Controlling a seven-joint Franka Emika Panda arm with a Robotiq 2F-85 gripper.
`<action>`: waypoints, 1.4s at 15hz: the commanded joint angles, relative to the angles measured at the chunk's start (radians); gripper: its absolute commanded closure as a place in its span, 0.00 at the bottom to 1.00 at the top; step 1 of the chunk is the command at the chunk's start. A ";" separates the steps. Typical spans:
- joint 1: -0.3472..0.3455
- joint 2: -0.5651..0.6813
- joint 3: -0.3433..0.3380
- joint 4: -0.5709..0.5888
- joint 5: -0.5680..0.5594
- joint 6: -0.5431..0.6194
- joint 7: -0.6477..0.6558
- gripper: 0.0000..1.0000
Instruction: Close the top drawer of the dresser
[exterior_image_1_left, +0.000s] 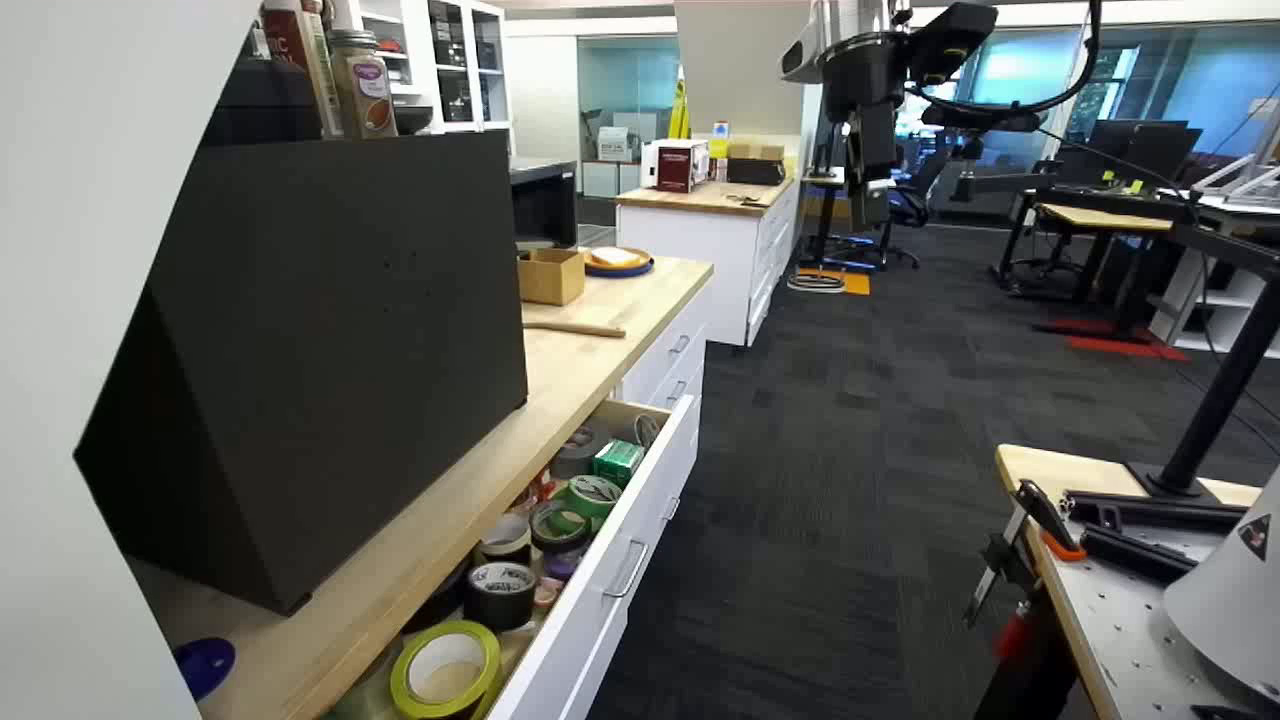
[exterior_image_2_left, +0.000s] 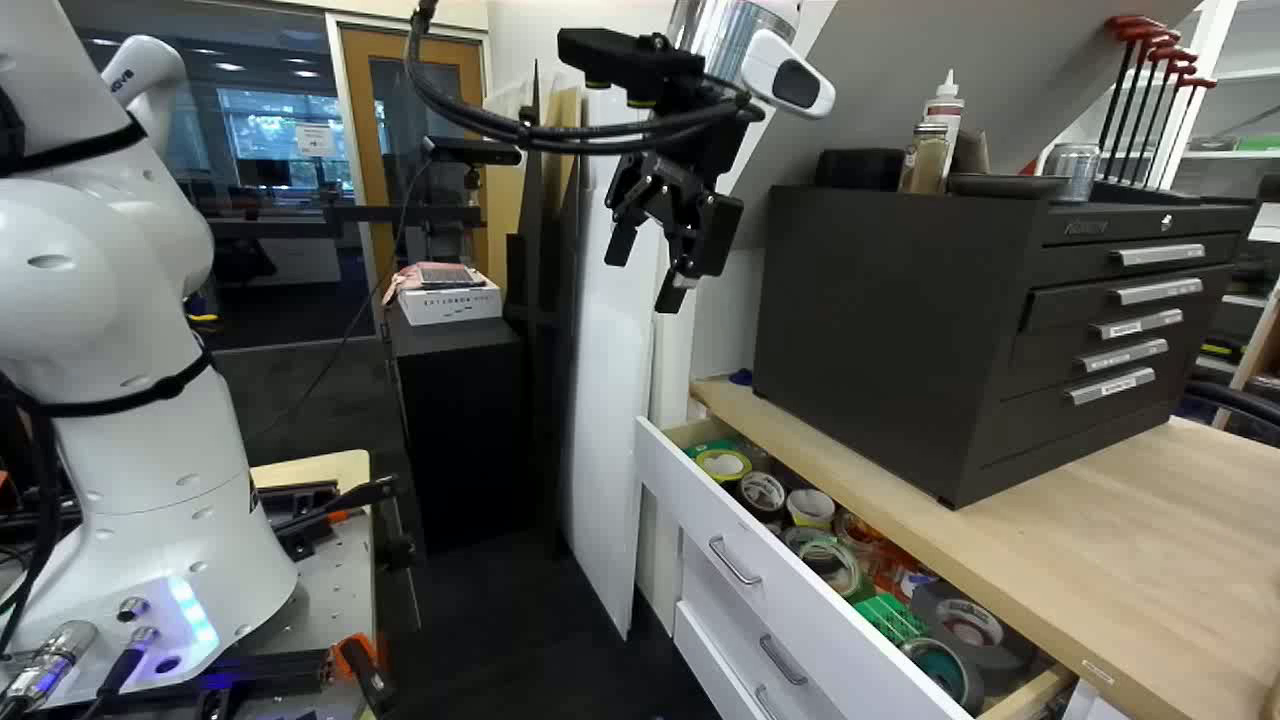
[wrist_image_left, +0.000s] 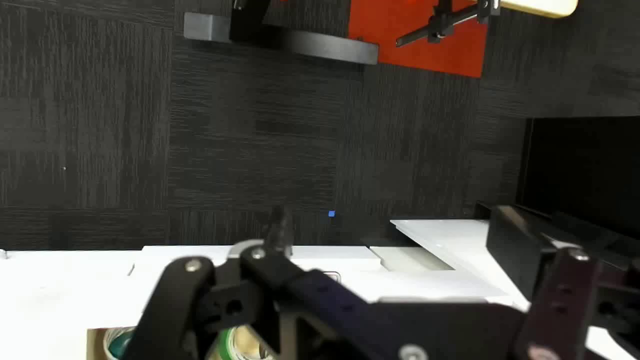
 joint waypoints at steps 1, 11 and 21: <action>-0.040 0.004 0.037 0.002 0.008 -0.002 -0.007 0.00; -0.040 0.013 0.092 -0.046 0.002 0.092 -0.004 0.00; -0.017 0.195 0.214 -0.179 0.024 0.588 0.026 0.00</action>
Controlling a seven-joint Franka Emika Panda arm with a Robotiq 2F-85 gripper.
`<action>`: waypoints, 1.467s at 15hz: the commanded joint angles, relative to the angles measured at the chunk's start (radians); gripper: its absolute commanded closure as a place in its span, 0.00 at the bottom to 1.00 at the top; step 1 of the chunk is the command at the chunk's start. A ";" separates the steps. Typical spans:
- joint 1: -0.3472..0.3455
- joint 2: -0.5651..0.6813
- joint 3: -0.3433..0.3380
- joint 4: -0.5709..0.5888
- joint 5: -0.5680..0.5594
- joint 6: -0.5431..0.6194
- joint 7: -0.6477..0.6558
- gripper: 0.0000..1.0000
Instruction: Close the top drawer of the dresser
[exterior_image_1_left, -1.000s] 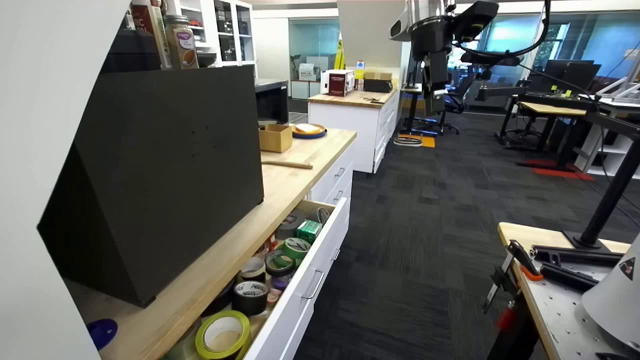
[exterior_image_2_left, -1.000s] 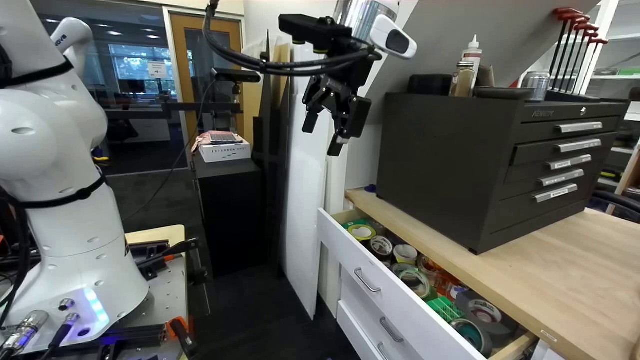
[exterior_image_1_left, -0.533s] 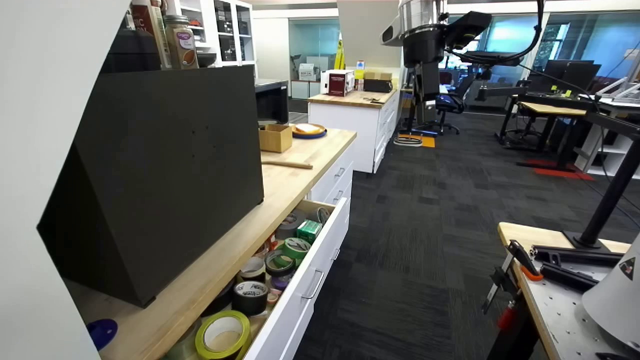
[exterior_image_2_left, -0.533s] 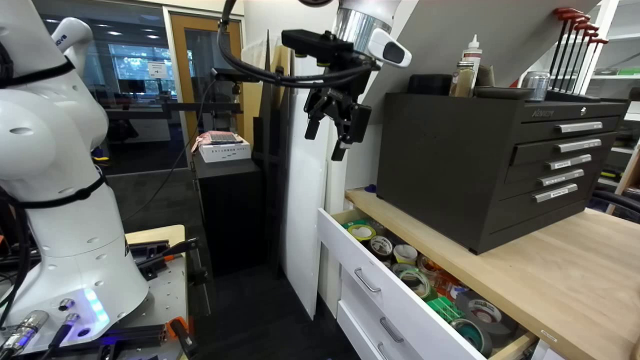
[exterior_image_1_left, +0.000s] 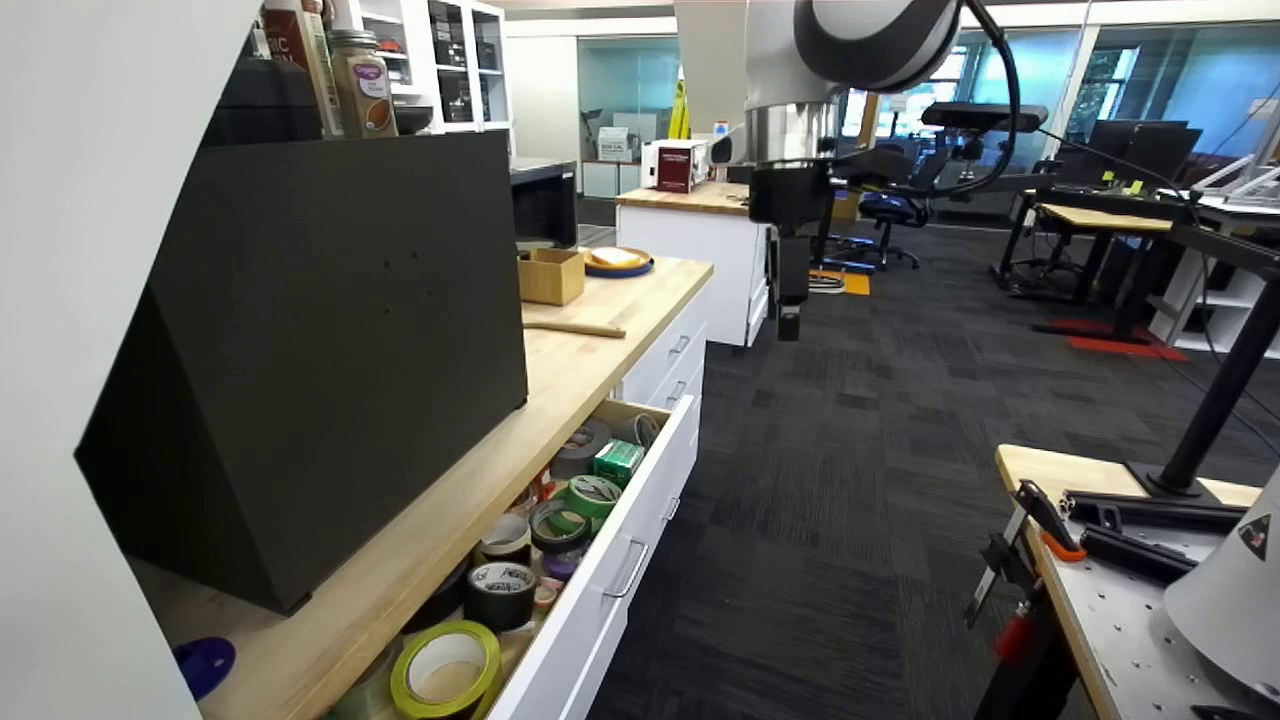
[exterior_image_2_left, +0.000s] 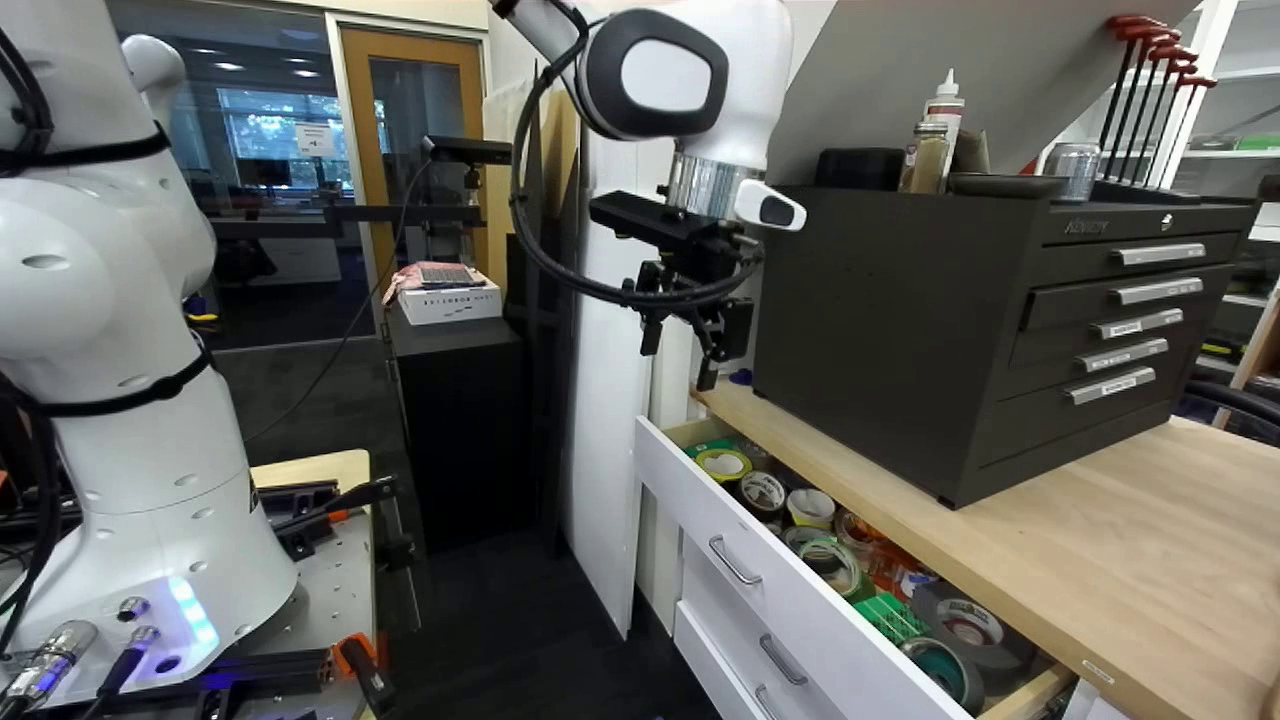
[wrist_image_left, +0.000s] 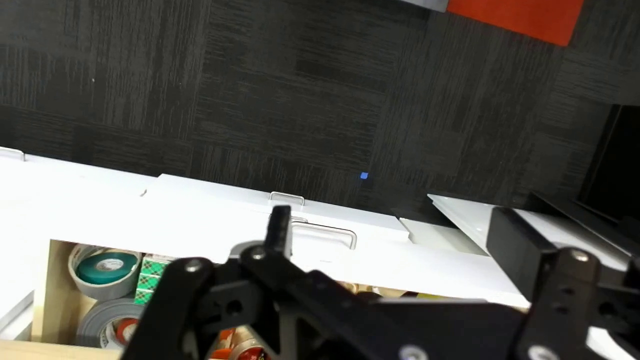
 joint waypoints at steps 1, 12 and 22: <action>0.000 0.059 0.035 -0.044 0.018 0.177 0.023 0.00; -0.014 0.127 0.072 -0.037 0.001 0.232 0.004 0.00; -0.045 0.398 0.120 -0.025 0.088 0.536 0.073 0.00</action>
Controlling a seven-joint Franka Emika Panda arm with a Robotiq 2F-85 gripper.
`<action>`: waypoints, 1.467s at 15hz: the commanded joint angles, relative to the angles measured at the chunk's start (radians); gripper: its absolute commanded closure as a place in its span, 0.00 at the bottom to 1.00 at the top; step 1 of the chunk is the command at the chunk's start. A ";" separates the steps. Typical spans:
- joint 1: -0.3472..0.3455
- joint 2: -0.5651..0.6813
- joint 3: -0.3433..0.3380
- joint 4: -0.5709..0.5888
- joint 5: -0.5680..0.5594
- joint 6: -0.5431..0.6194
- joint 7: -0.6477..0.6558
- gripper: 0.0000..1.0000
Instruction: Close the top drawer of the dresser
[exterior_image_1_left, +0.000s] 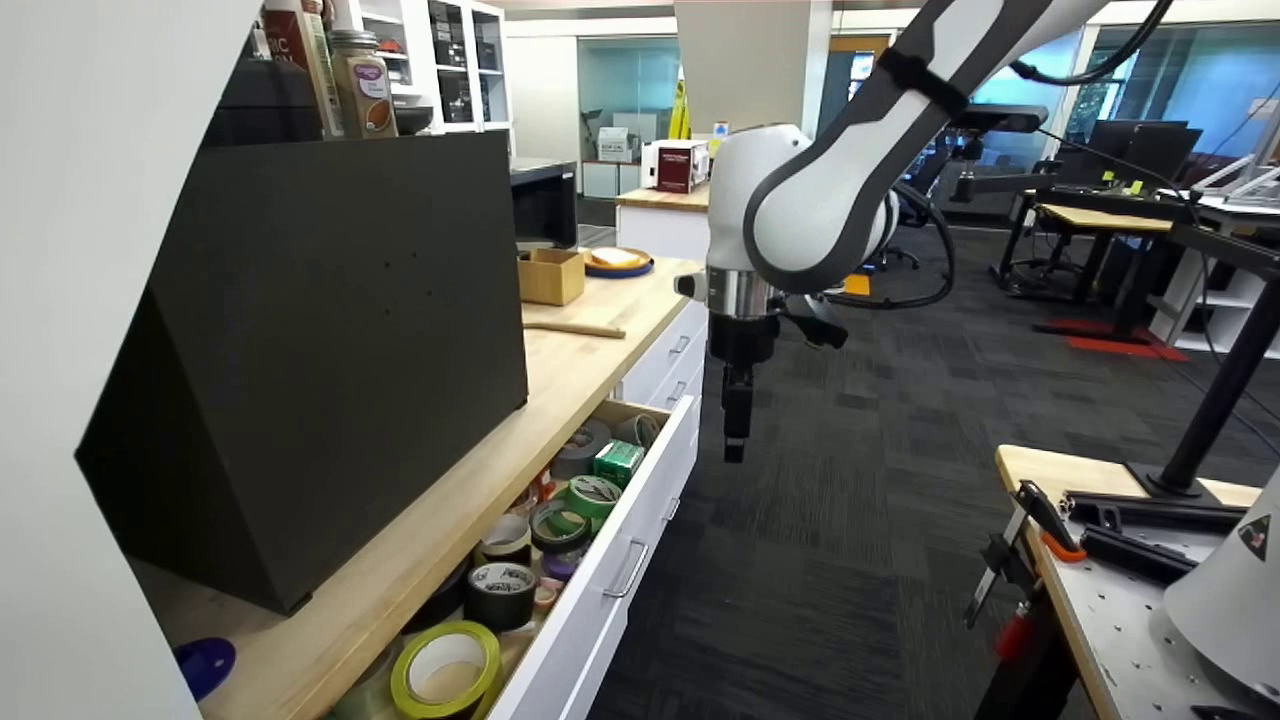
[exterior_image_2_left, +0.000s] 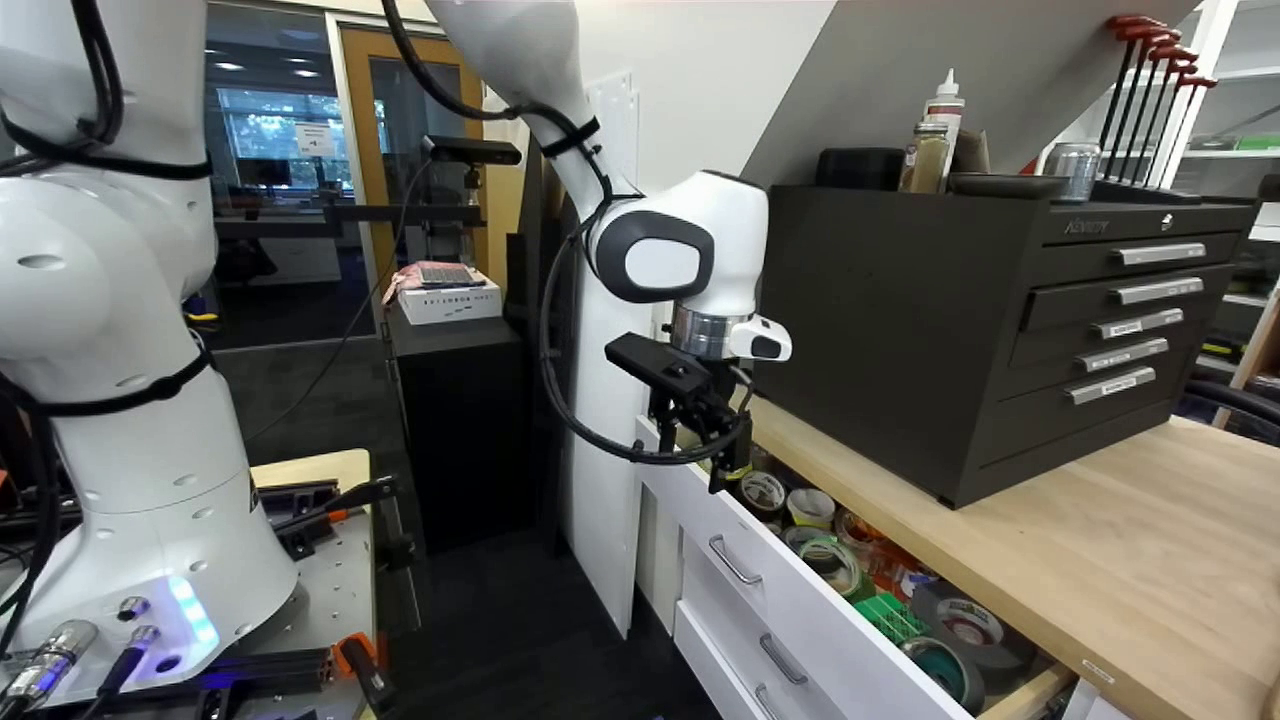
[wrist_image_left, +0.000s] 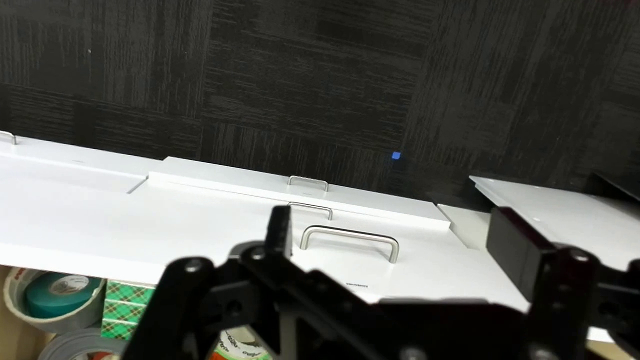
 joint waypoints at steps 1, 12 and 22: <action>-0.037 0.100 0.060 0.016 0.043 0.133 0.059 0.00; -0.062 0.274 0.142 0.070 -0.024 0.322 0.182 0.00; -0.024 0.364 0.114 0.111 -0.059 0.366 0.232 0.00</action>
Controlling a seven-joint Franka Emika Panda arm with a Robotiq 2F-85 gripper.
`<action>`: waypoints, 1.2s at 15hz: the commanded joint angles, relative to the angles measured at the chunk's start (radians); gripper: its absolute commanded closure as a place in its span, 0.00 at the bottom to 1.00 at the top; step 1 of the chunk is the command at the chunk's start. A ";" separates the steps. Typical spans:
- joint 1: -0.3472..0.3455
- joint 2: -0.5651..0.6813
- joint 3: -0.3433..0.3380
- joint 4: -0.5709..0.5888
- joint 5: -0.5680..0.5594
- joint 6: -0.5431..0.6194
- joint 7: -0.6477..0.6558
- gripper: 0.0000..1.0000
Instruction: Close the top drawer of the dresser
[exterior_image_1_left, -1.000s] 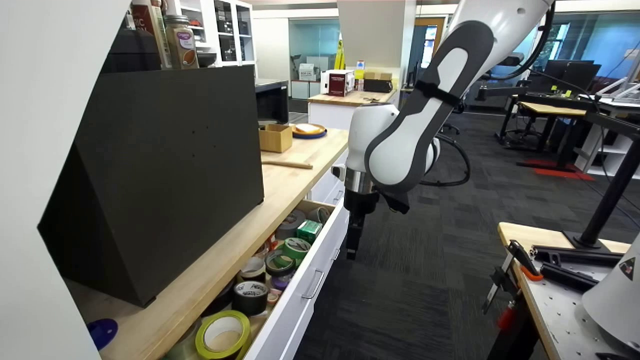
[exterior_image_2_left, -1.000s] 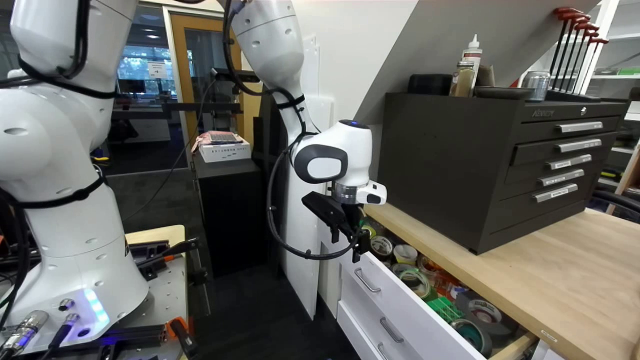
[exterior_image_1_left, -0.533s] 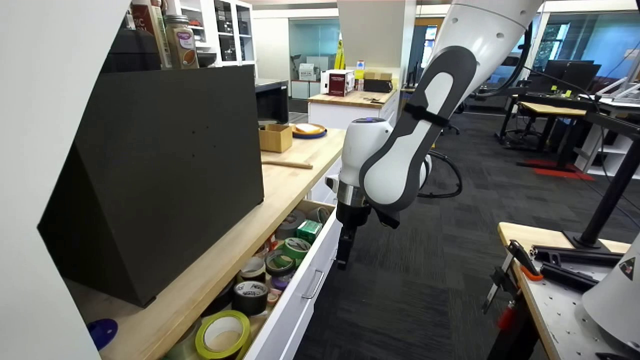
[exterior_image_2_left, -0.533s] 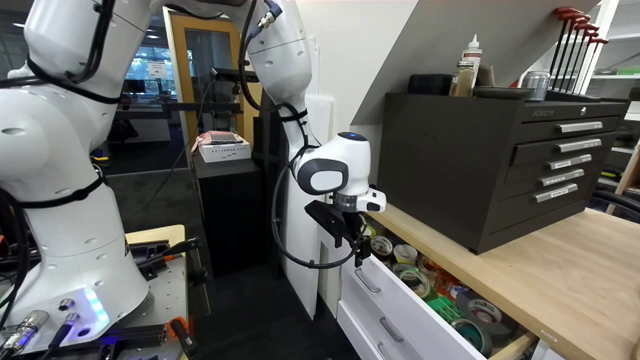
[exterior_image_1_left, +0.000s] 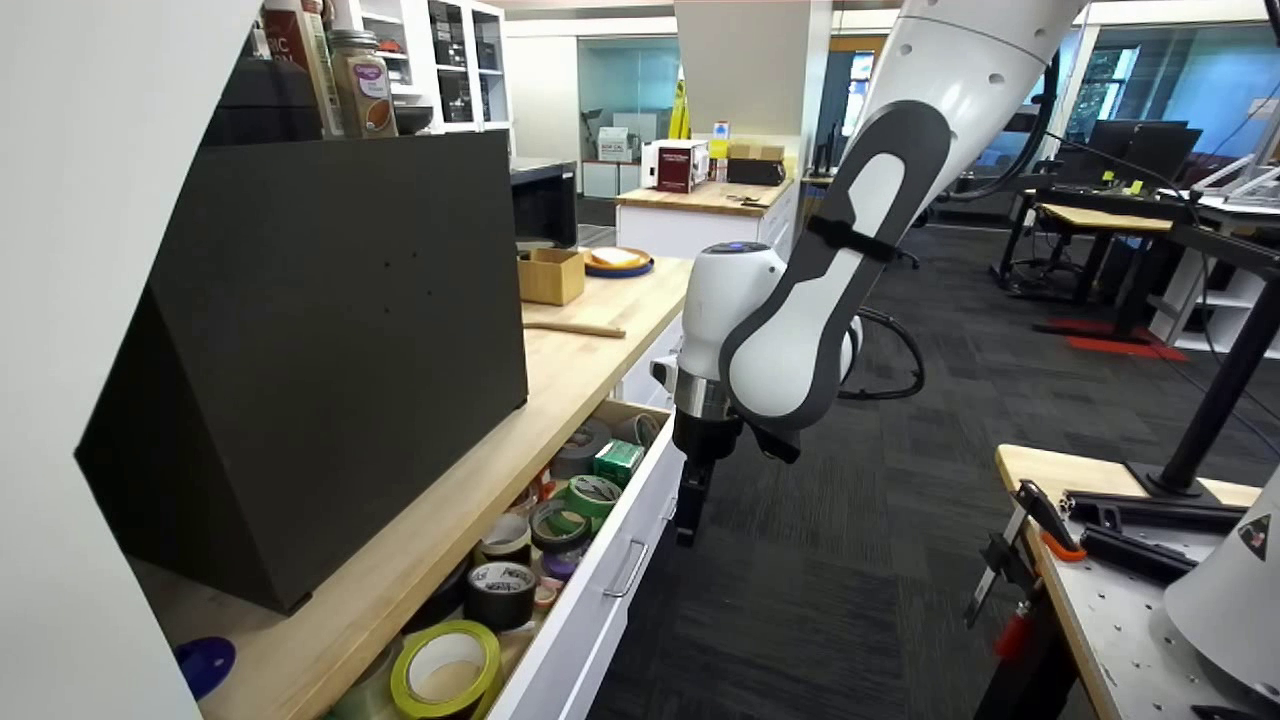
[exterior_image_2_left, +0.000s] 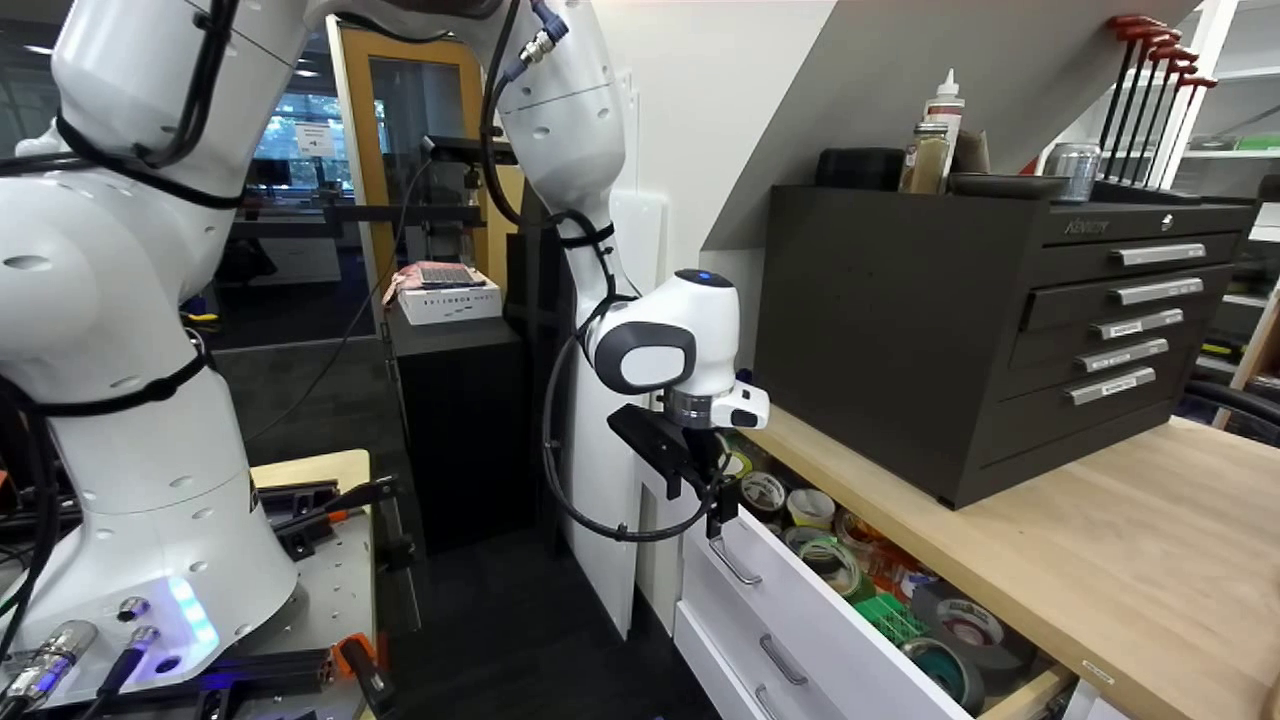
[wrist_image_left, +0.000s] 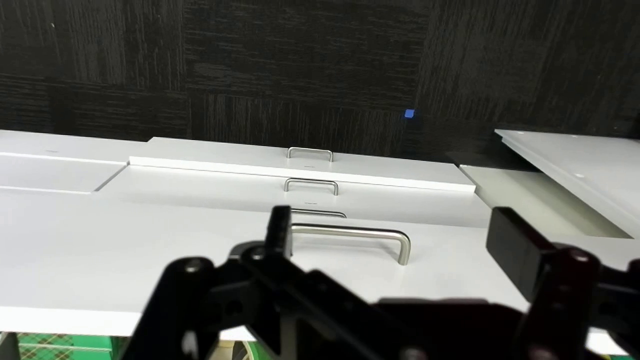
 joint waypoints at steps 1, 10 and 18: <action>0.036 0.088 -0.032 0.042 -0.055 0.064 0.085 0.00; 0.152 0.267 -0.130 0.134 -0.059 0.348 0.261 0.00; 0.124 0.340 -0.114 0.216 -0.056 0.414 0.300 0.00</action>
